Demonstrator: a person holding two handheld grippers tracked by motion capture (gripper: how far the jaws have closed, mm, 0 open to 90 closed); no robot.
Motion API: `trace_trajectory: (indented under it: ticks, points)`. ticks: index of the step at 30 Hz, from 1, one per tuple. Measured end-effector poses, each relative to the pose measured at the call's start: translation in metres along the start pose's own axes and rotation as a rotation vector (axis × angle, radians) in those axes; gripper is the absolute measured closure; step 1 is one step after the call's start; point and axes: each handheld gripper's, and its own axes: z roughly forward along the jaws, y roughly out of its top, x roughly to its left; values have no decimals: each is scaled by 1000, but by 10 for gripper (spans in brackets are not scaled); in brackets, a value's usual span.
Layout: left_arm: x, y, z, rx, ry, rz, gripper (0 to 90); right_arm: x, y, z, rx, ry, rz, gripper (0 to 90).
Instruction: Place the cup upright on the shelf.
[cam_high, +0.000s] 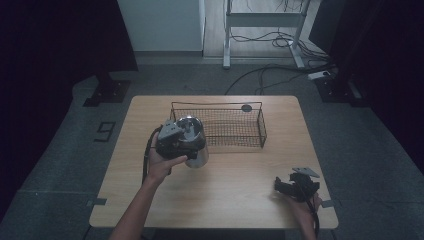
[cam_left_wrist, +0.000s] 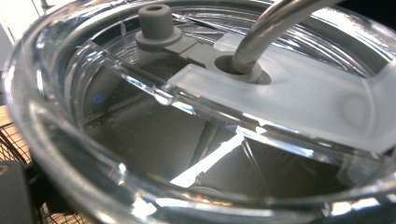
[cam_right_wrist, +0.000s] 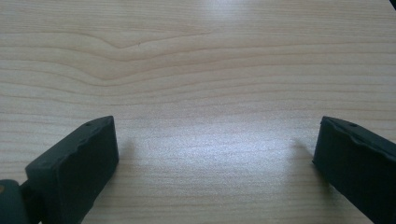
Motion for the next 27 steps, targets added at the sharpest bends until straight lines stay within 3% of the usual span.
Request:
trace_trajectory:
  ticks: [6, 20, 27]
  points:
    - [4, 3, 0, -9, 5, -11, 40, 0, 0, 0, 0, -1, 1, 0]
    - [9, 19, 5, -1, 29, 14, 40, 0, 0, 1, 2, -3, 3, 0]
    - [16, 23, 10, -8, 39, -5, 40, 0, 1, 1, 1, -5, 6, 0]
